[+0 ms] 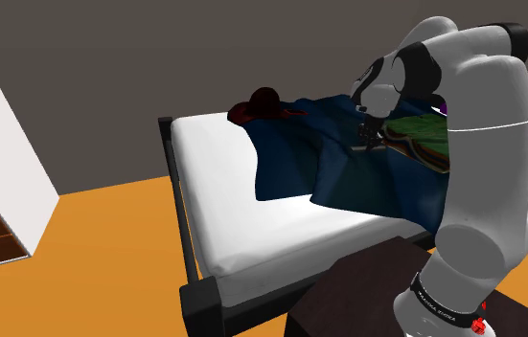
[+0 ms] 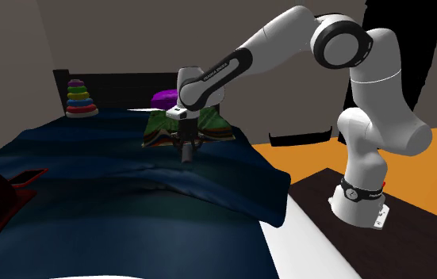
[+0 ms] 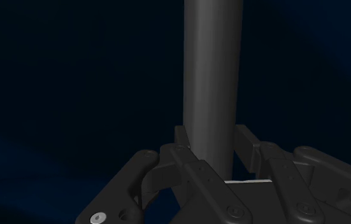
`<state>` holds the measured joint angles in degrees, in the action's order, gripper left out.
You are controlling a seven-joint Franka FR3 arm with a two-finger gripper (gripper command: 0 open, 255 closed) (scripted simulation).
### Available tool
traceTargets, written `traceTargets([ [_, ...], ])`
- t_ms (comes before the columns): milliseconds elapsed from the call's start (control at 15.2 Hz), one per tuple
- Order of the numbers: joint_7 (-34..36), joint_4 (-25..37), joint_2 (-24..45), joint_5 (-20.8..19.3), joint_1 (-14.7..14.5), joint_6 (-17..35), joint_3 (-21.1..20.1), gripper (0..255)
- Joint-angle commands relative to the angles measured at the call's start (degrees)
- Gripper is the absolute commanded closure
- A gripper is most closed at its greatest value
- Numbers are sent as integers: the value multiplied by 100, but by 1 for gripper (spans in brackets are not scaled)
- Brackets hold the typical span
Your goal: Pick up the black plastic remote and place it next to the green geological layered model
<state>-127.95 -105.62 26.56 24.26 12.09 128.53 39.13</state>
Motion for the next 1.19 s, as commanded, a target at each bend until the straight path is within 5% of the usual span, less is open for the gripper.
traceTargets([
  [0,1,-8,0,-1,2,2,3,255],
  [132,1,-8,0,-1,2,2,3,255],
  [198,0,-11,0,-1,2,4,3,0],
  [1122,234,152,-439,-383,-166,-504,236,0],
])
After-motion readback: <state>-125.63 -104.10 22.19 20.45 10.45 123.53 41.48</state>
